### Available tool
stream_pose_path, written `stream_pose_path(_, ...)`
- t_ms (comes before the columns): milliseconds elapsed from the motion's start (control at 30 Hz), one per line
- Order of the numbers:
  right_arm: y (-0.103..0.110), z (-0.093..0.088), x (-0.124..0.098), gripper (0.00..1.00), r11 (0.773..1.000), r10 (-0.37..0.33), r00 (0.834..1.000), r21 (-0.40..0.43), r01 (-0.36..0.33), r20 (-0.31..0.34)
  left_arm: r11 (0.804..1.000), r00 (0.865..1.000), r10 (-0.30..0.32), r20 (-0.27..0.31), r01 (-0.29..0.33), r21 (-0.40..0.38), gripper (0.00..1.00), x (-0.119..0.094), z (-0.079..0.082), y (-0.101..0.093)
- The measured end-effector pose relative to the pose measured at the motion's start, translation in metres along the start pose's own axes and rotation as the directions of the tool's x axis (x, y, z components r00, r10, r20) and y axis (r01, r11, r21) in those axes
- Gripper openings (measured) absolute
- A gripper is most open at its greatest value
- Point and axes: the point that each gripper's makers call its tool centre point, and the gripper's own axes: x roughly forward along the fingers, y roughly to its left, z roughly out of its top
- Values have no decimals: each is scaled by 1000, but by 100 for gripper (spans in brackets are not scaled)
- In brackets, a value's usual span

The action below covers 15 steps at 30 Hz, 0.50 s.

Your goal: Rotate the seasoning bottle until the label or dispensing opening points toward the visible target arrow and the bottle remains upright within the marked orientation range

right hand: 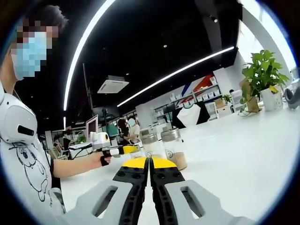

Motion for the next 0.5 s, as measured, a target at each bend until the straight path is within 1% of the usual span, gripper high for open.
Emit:
stream_pose_path(67, 0, 1, 0, 0, 1000, 1, 1000, -1, -1, 1, 1000, 1000, -19, -14, 19, 14, 33, 1, 0, -1)
stream_pose_path(233, 0, -1, 1, 0, 1000, 4, 1000, 2, -3, -3, 996, 996, -85, -24, 85, 3, 34, 4, -2, -5)
stream_pose_path(300, 1, -1, 1, 0, 1000, 5, 1000, -2, -5, -6, 995, 994, -103, -25, 103, 0, 34, 4, -2, -1)
stream_pose_path(433, 2, -1, 1, 0, 1000, 6, 1000, -1, -6, -6, 990, 989, -142, -30, 142, 3, 34, 5, -2, -1)
stream_pose_path(500, 1, 0, 0, 0, 1000, 4, 1000, -3, -4, -7, 987, 986, -164, -30, 164, -4, 34, 6, -2, -7)
